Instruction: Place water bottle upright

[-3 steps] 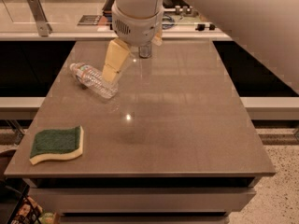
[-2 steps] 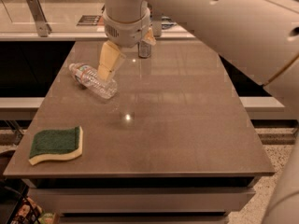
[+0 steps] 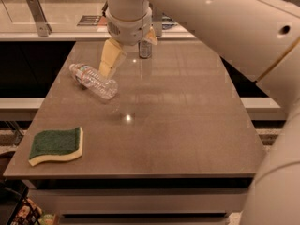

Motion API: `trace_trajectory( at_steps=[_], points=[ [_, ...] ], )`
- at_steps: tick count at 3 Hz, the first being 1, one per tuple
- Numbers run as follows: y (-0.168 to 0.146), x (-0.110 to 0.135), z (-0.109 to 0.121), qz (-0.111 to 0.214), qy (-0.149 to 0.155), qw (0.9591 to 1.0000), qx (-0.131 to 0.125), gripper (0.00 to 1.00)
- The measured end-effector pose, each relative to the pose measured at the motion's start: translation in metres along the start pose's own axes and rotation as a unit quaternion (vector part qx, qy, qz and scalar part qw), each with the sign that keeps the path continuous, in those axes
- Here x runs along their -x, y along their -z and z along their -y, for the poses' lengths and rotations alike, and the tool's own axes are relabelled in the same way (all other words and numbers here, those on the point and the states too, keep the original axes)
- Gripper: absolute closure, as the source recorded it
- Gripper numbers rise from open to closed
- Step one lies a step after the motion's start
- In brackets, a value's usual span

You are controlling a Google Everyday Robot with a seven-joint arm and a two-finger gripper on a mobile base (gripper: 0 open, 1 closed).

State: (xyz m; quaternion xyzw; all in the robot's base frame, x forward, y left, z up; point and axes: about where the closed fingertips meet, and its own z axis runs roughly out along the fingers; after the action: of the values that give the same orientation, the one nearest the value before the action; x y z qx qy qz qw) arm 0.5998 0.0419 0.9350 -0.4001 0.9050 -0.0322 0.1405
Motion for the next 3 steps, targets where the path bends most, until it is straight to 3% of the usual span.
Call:
trace_trajectory(
  at_steps=[2, 3],
  points=[
    [-0.028, 0.037, 0.002, -0.020, -0.026, 0.9994, 0.014, 0.00],
    [-0.041, 0.054, -0.016, -0.021, -0.010, 0.9993, 0.030, 0.00]
  ],
)
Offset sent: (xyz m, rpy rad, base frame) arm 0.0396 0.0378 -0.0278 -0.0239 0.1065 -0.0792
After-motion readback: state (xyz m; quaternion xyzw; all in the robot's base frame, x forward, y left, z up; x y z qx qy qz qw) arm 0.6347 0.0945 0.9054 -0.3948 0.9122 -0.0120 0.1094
